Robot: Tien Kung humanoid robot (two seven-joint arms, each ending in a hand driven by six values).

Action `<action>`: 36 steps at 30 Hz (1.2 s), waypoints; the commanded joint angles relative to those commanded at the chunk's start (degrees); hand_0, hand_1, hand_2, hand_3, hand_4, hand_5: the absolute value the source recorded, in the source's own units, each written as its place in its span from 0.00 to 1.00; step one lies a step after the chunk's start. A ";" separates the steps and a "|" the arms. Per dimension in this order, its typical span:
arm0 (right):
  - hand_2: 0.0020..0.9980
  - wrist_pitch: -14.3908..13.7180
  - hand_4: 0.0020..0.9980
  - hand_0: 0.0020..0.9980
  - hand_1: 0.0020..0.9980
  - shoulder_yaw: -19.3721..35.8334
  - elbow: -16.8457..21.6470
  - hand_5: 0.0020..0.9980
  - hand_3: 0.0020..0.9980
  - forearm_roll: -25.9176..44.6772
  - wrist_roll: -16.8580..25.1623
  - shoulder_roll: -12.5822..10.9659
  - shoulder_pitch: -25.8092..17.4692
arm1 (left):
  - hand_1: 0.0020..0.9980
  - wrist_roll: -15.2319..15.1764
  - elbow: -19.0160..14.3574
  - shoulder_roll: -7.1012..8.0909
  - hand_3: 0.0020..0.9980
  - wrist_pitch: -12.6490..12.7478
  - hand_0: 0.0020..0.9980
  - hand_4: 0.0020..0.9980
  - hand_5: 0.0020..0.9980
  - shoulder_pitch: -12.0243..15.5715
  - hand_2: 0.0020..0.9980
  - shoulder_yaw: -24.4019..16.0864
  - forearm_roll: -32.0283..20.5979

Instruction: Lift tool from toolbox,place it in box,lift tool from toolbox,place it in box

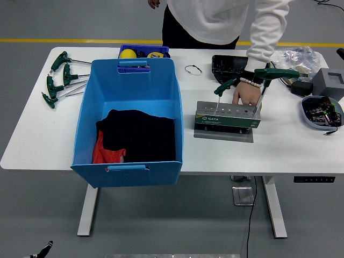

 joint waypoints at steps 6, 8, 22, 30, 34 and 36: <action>0.95 -0.44 1.00 1.00 0.92 -8.36 -0.63 0.94 0.96 -8.36 -0.84 -1.42 8.10 | 0.76 0.07 0.03 0.04 0.74 -0.04 0.78 0.77 0.72 -0.25 0.77 0.02 -0.23; 0.89 -0.40 1.00 0.99 0.89 -11.15 -1.47 0.96 0.90 -9.95 -0.89 -1.67 10.47 | 0.76 0.07 0.00 0.06 0.74 -0.06 0.78 0.77 0.72 -0.35 0.77 0.16 -0.46; 0.66 -0.07 1.00 0.89 0.70 -28.14 -11.07 0.96 0.75 -10.80 0.46 1.64 22.57 | 0.76 -0.04 -0.04 0.06 0.74 0.02 0.78 0.77 0.72 -1.05 0.77 0.60 -1.11; 0.61 0.45 1.00 0.84 0.65 -34.26 -15.34 0.96 0.72 -11.23 -0.04 5.44 26.25 | 0.75 -0.18 0.11 -0.01 0.74 0.24 0.78 0.77 0.72 -1.09 0.77 0.74 -1.56; 0.62 0.85 1.00 0.83 0.65 -37.05 -18.69 0.96 0.73 -10.50 -0.09 7.43 27.77 | 0.75 -0.15 0.10 -0.03 0.74 0.25 0.78 0.77 0.72 -1.07 0.77 0.67 -1.54; 0.62 1.06 1.00 0.83 0.65 -37.98 -20.44 0.96 0.73 -10.51 -0.10 8.35 28.26 | 0.75 -0.07 0.11 -0.05 0.74 0.26 0.78 0.77 0.72 -1.09 0.77 0.53 -1.33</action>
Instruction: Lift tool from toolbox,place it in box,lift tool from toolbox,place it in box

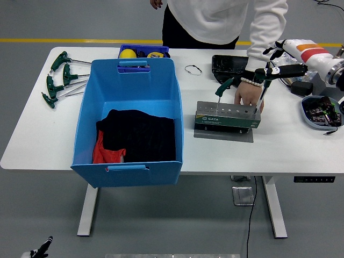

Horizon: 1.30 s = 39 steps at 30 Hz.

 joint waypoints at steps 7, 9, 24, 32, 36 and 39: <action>0.56 -0.12 1.00 0.72 0.57 -2.16 -5.17 0.96 0.68 -2.25 -0.35 1.78 1.11 | 0.74 -0.02 0.04 -0.02 0.74 0.06 0.78 0.77 0.72 -0.16 0.76 -0.11 0.11; 0.56 -0.53 1.00 0.72 0.57 -2.25 -7.15 0.96 0.68 -3.66 -0.49 2.18 1.35 | 0.74 0.03 0.04 -0.01 0.74 0.09 0.78 0.77 0.72 -0.34 0.76 -0.18 0.44; 0.40 -0.51 1.00 0.50 0.40 -3.17 -7.60 0.96 0.53 -3.98 -0.84 2.67 1.34 | 0.74 -0.21 0.09 -0.03 0.73 0.25 0.78 0.77 0.72 -0.81 0.76 -0.56 0.85; 0.35 -0.26 1.00 0.42 0.34 -4.71 -6.06 0.97 0.48 -4.28 -1.42 3.57 1.48 | 0.73 -0.03 0.14 -0.10 0.73 0.24 0.78 0.77 0.71 -0.71 0.75 -0.97 1.45; 0.35 -0.65 1.00 0.42 0.34 -5.63 -7.29 0.97 0.48 -5.11 -1.53 4.50 1.79 | 0.73 0.08 0.16 -0.20 0.73 0.28 0.78 0.77 0.71 -0.74 0.75 -1.17 1.74; 0.32 -1.11 1.00 0.37 0.30 -6.03 -9.57 0.97 0.44 -5.54 -1.75 5.33 1.88 | 0.72 0.05 0.20 -0.32 0.72 0.39 0.77 0.77 0.71 -0.70 0.75 -1.17 1.61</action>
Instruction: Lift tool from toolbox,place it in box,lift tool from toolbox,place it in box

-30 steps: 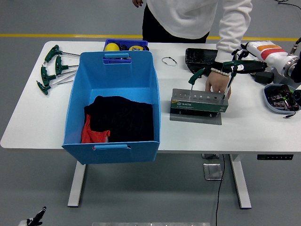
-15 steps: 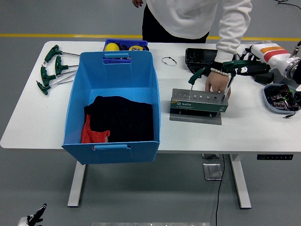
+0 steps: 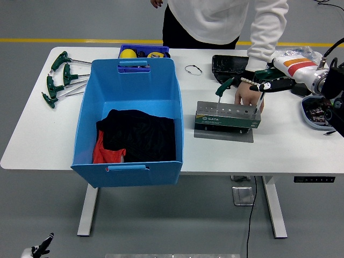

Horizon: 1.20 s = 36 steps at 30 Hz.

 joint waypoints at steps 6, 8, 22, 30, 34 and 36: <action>0.29 -1.16 1.00 0.31 0.28 -0.06 -2.61 0.97 0.38 -0.60 -0.11 0.45 0.01 | 0.72 -0.05 -0.08 -0.02 0.72 0.02 0.77 0.77 0.71 -0.04 0.75 0.07 -0.03; 0.29 -1.70 1.00 0.31 0.28 -0.13 -2.46 0.97 0.38 -0.33 0.17 0.38 0.04 | 0.72 0.00 -0.04 -0.01 0.72 0.00 0.77 0.77 0.71 0.00 0.75 -0.11 0.22; 0.23 -2.33 1.00 0.20 0.20 0.07 -1.76 0.98 0.29 -0.07 0.50 0.58 -0.68 | 0.71 -0.02 0.11 -0.21 0.72 0.09 0.77 0.77 0.71 0.28 0.74 -0.33 0.50; 0.19 -2.74 1.00 0.18 0.16 -0.20 -1.83 0.97 0.24 -1.55 0.02 1.39 -0.28 | 0.71 0.17 0.16 -0.43 0.72 -0.03 0.77 0.77 0.71 0.38 0.74 -1.06 1.47; 0.19 -3.31 1.00 0.18 0.16 -0.14 -1.58 0.97 0.24 -2.18 -0.46 2.12 0.35 | 0.71 0.03 0.25 -0.57 0.72 -0.08 0.77 0.77 0.71 0.52 0.74 -0.83 1.47; 0.15 -3.21 1.00 0.16 0.12 -0.43 -1.95 0.96 0.18 -2.30 -0.80 2.46 0.70 | 0.71 -0.03 0.25 -0.61 0.72 -0.08 0.77 0.77 0.71 0.53 0.74 -0.72 1.34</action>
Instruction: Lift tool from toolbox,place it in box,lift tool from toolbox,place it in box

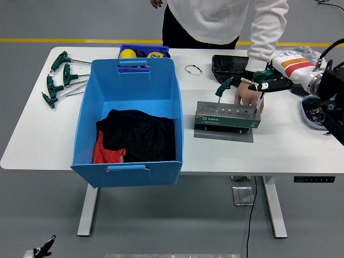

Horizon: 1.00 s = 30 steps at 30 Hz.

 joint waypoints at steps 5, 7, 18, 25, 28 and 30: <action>0.12 -0.09 1.00 0.13 0.08 -0.67 -1.52 0.95 0.15 -0.29 -0.59 0.40 0.17 | 0.71 0.02 -0.04 -0.06 0.72 -0.04 0.77 0.77 0.71 -0.14 0.74 -0.05 0.11; 0.12 -1.16 1.00 0.13 0.08 -0.80 -1.83 0.95 0.15 -0.38 -0.60 0.38 0.02 | 0.71 0.03 -0.03 -0.08 0.72 -0.08 0.77 0.77 0.71 -0.18 0.74 -0.10 0.14; 0.06 -5.00 1.00 0.07 0.02 -1.02 -2.94 0.87 0.08 0.68 0.27 0.76 -0.20 | 0.71 0.33 -0.10 0.00 0.72 -0.13 0.77 0.77 0.71 -0.18 0.74 -0.41 0.83; 0.01 -7.51 1.00 0.00 0.00 -1.31 -2.76 0.77 0.01 -2.17 -2.21 0.29 -0.41 | 0.71 0.32 -0.03 0.02 0.72 -0.05 0.77 0.77 0.71 -0.15 0.74 -0.51 1.00; 0.01 -8.55 1.00 0.00 0.00 -1.13 -2.39 0.77 0.01 -3.27 -2.97 -0.01 -0.40 | 0.71 0.28 0.00 0.00 0.72 0.00 0.77 0.77 0.71 -0.04 0.74 -0.58 0.96; 0.00 -8.81 1.00 0.00 0.00 -1.08 -1.85 0.73 0.00 -3.28 -3.27 -0.31 -0.32 | 0.70 0.35 0.02 0.03 0.72 -0.01 0.77 0.77 0.71 0.03 0.74 -0.75 1.23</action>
